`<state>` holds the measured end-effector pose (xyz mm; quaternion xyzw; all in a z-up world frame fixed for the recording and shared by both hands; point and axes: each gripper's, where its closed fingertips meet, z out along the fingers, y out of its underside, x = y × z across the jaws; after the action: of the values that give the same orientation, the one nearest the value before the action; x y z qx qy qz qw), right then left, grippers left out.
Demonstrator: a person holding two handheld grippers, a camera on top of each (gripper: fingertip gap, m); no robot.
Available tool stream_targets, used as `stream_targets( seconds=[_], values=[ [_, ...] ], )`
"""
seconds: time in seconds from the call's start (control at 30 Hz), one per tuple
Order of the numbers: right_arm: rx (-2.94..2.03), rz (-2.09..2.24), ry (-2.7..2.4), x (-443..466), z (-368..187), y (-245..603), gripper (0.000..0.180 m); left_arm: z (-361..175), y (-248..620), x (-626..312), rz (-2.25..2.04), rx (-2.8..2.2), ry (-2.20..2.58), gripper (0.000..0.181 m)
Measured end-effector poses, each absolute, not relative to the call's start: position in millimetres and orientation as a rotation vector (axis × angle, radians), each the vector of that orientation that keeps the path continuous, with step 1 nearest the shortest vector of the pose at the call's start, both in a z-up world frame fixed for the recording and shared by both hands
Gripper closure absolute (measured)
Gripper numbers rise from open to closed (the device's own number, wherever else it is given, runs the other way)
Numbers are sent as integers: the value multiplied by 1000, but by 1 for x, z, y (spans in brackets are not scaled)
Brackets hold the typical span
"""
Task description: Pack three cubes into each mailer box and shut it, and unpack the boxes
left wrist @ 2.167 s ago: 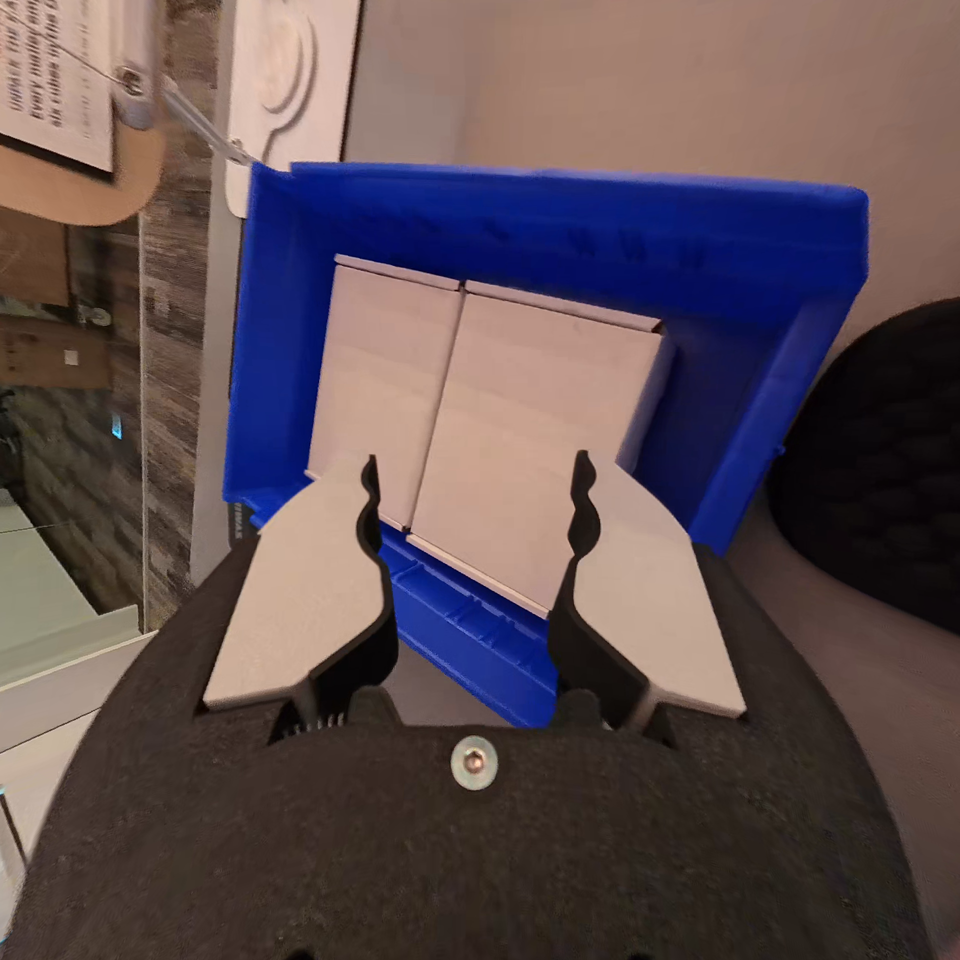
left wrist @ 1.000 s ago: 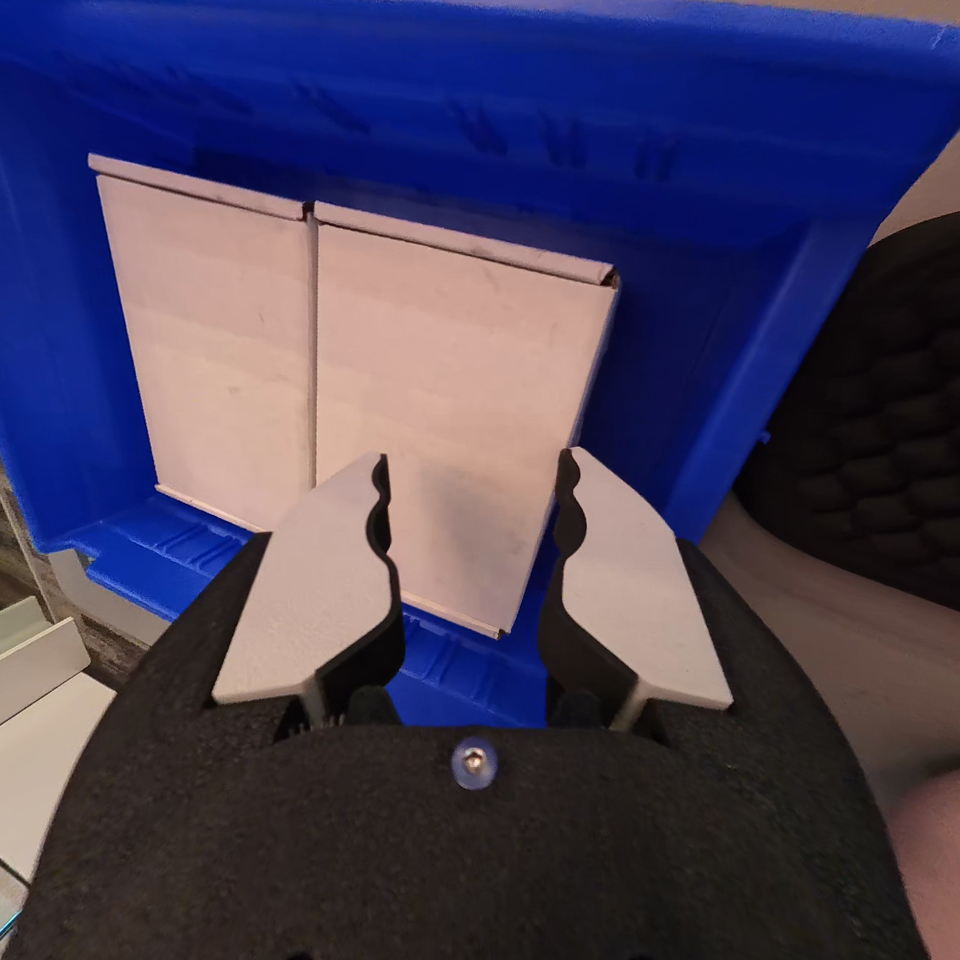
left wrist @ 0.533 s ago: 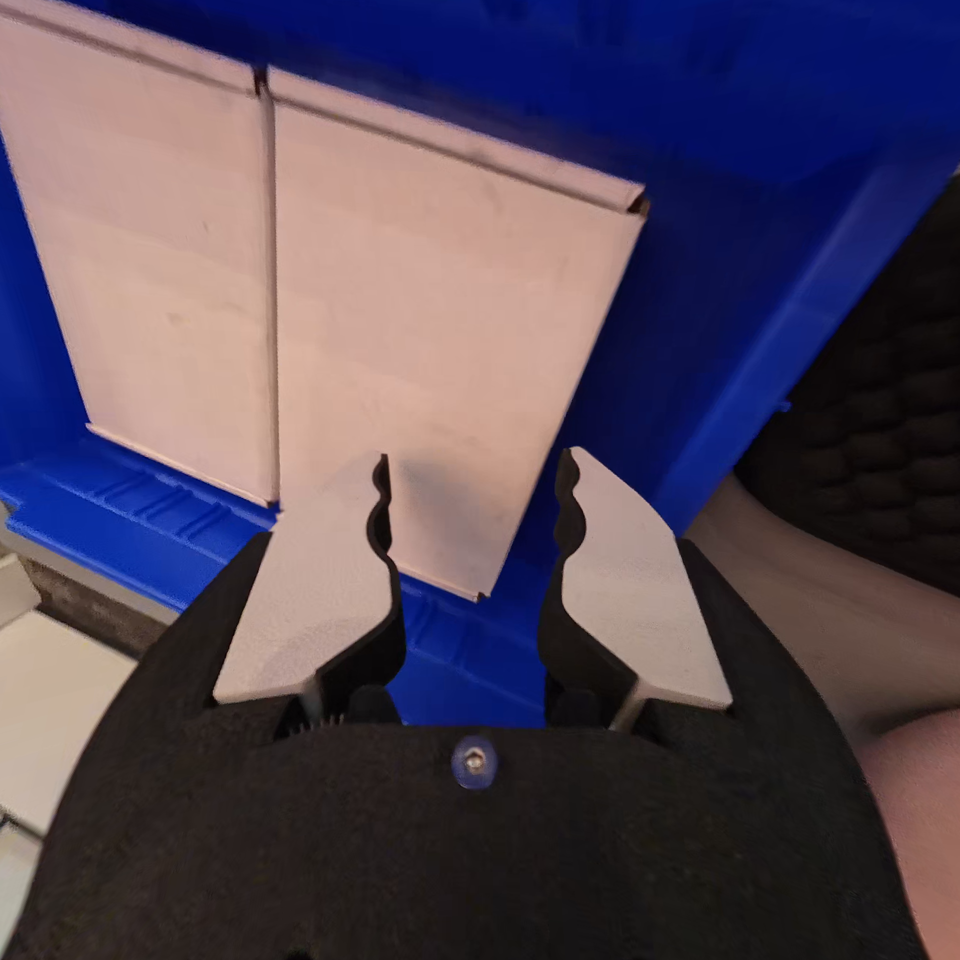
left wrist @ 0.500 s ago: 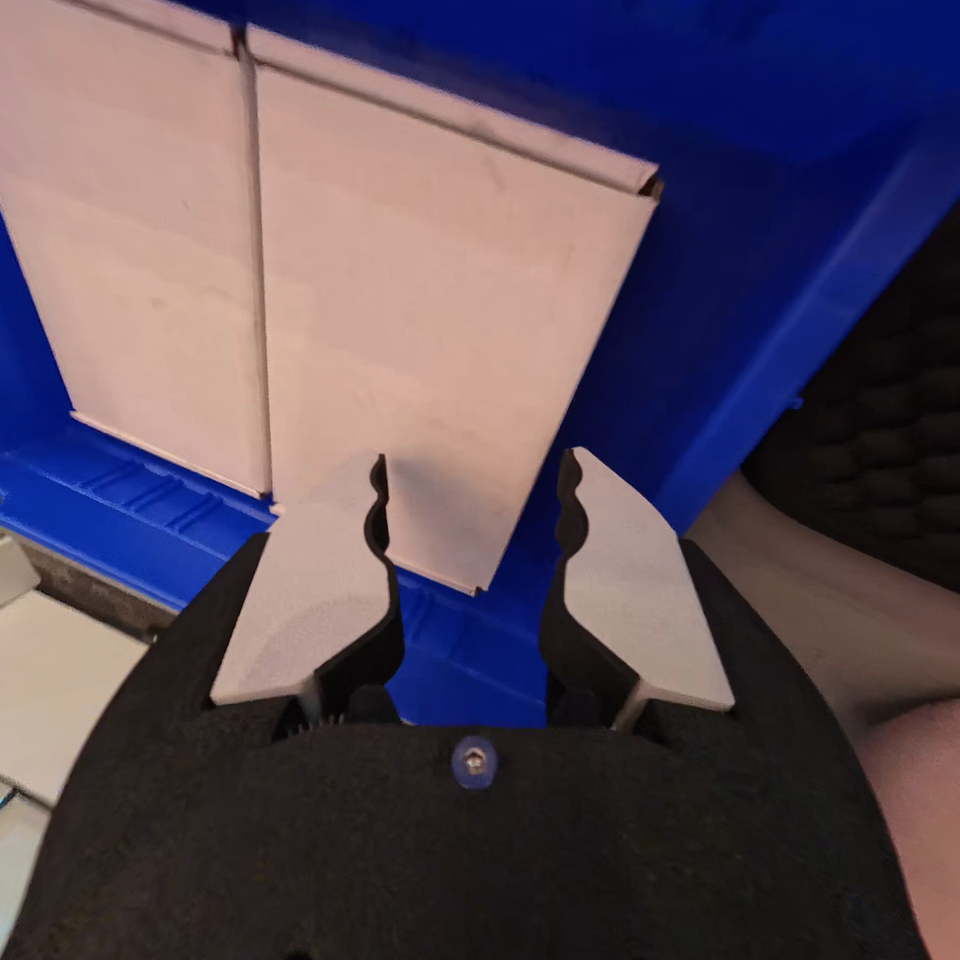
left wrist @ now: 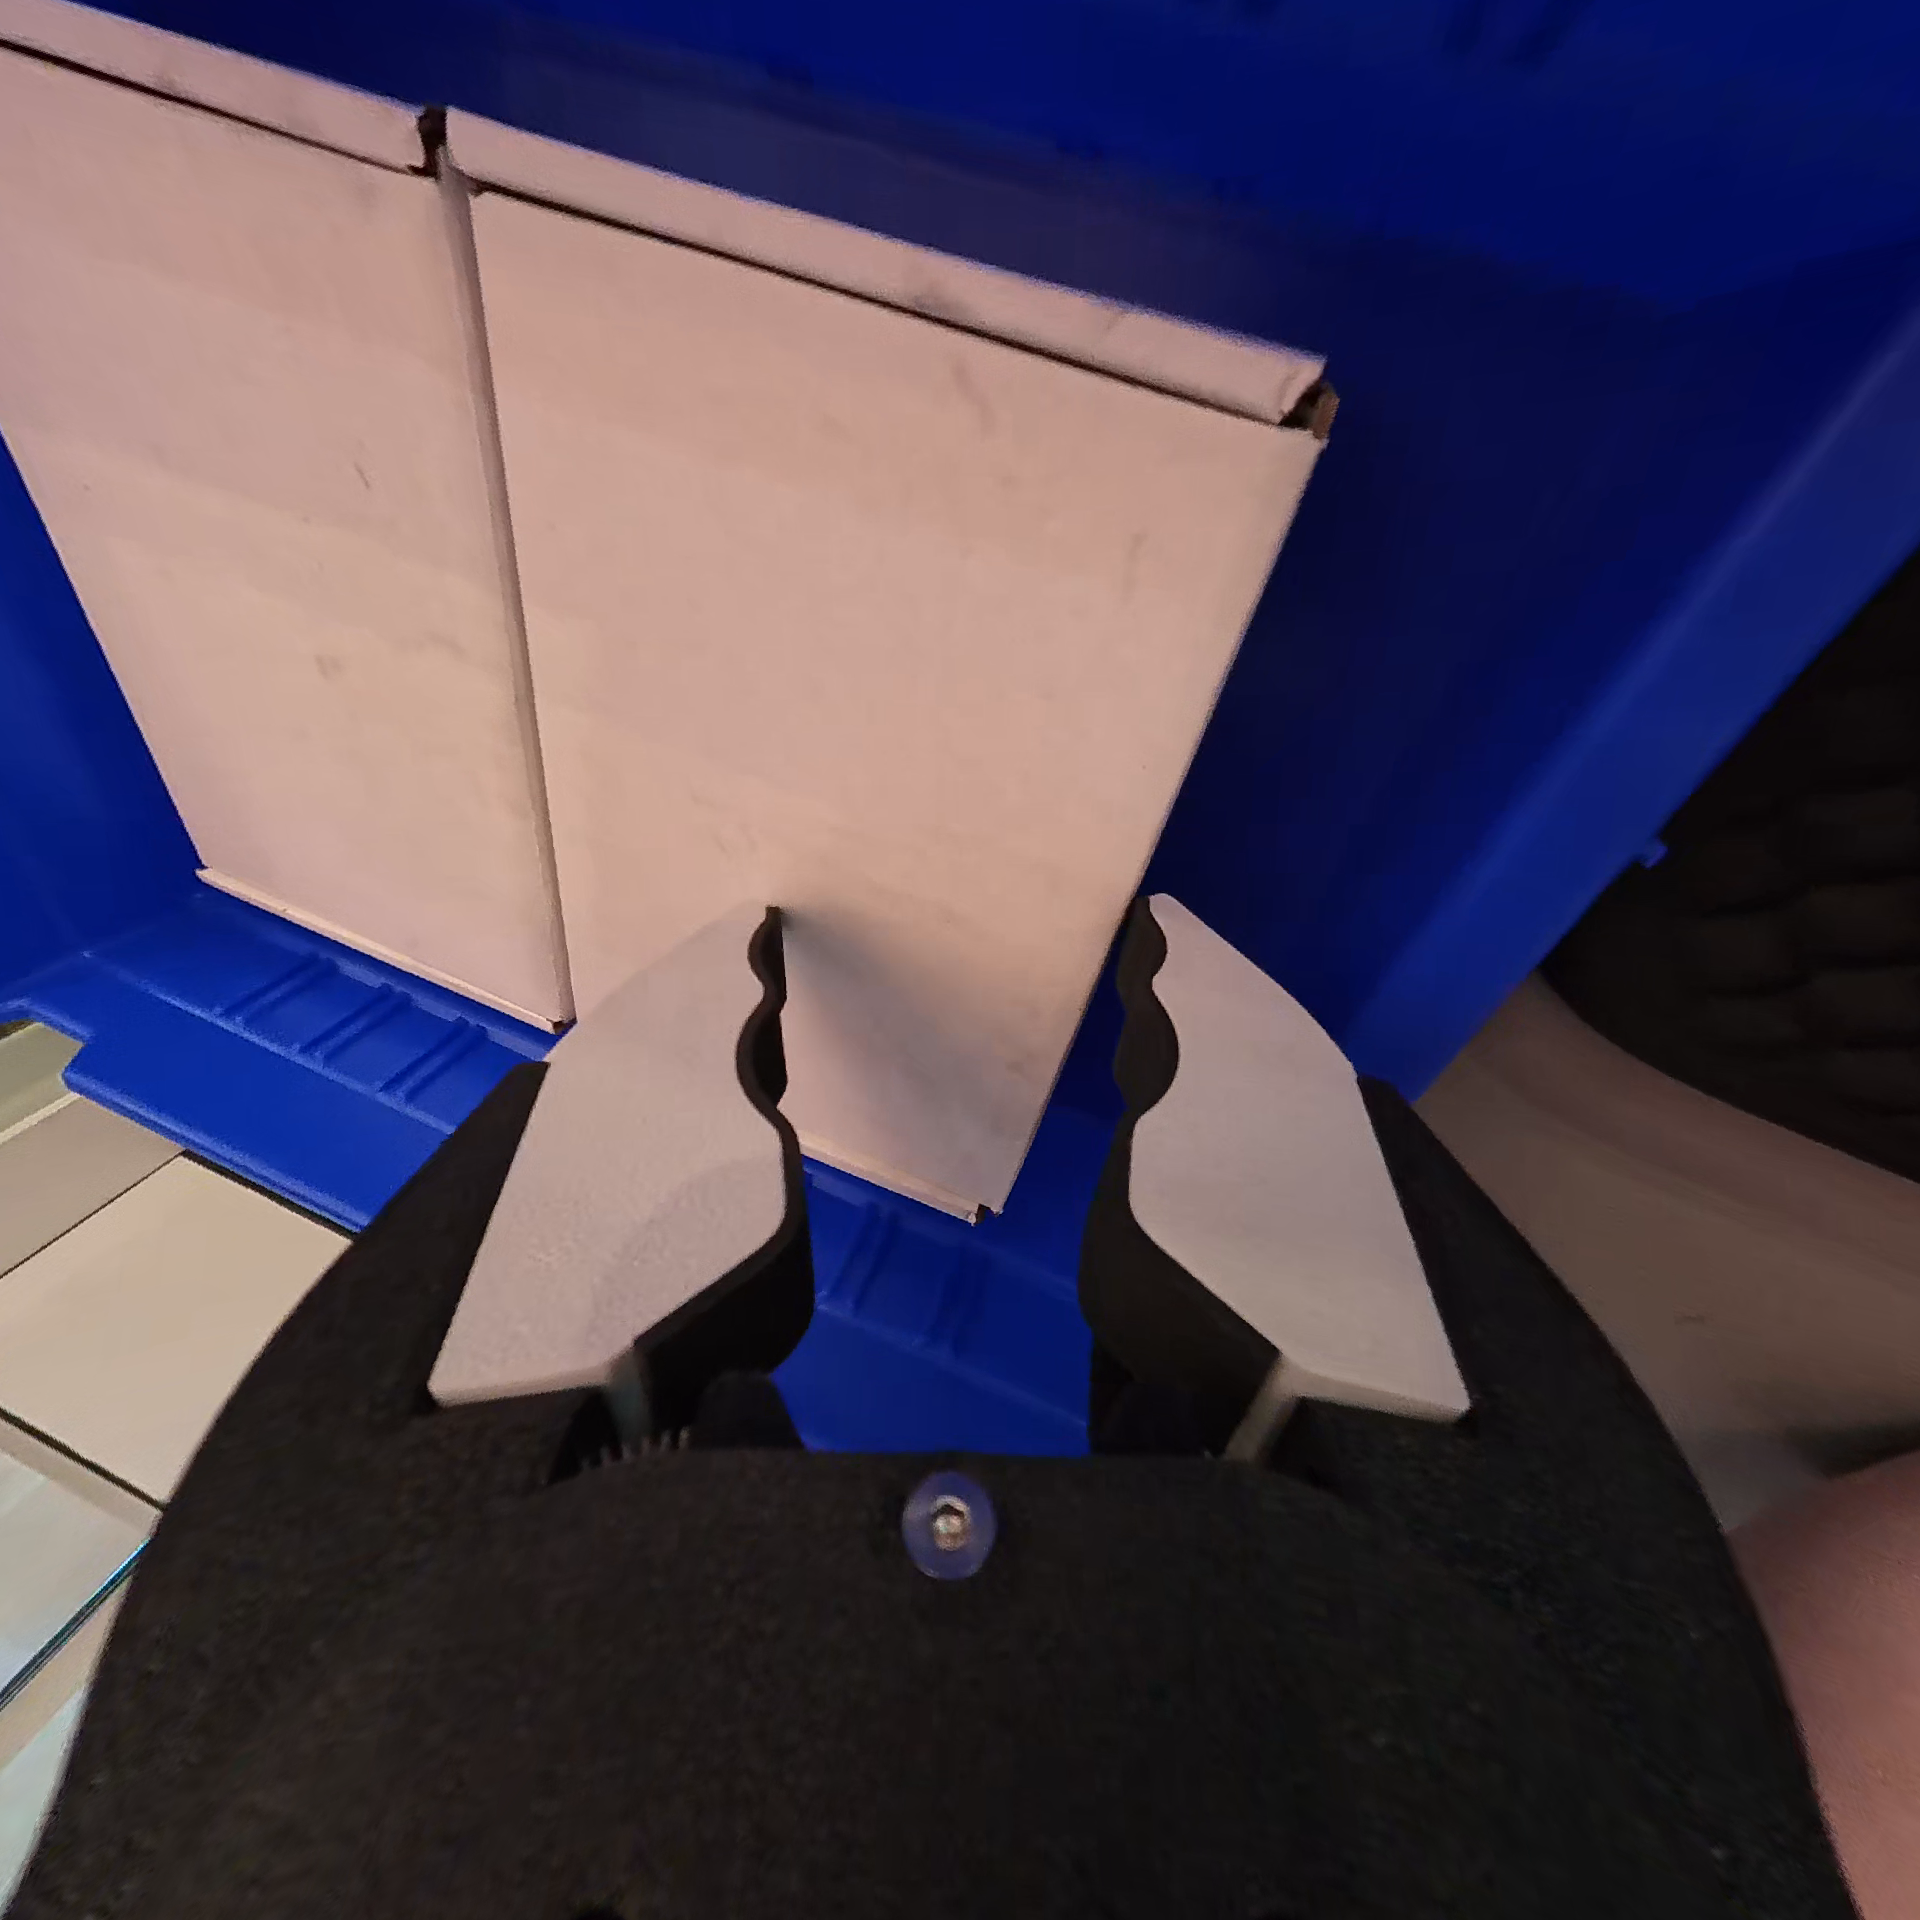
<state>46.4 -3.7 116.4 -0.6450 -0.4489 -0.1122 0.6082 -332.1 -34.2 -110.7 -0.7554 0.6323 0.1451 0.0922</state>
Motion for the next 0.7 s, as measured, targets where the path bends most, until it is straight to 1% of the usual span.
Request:
stream_targets(
  seconds=[0.03,0.7],
  values=[
    [-1491,-261,-1038,46,116,-4,123,-111,-34,-332,433,-2240,1881,119],
    [-1497,-270,-1053,48,114,-5,124,-111,-35,-332,437,-2239,1893,120]
  ],
)
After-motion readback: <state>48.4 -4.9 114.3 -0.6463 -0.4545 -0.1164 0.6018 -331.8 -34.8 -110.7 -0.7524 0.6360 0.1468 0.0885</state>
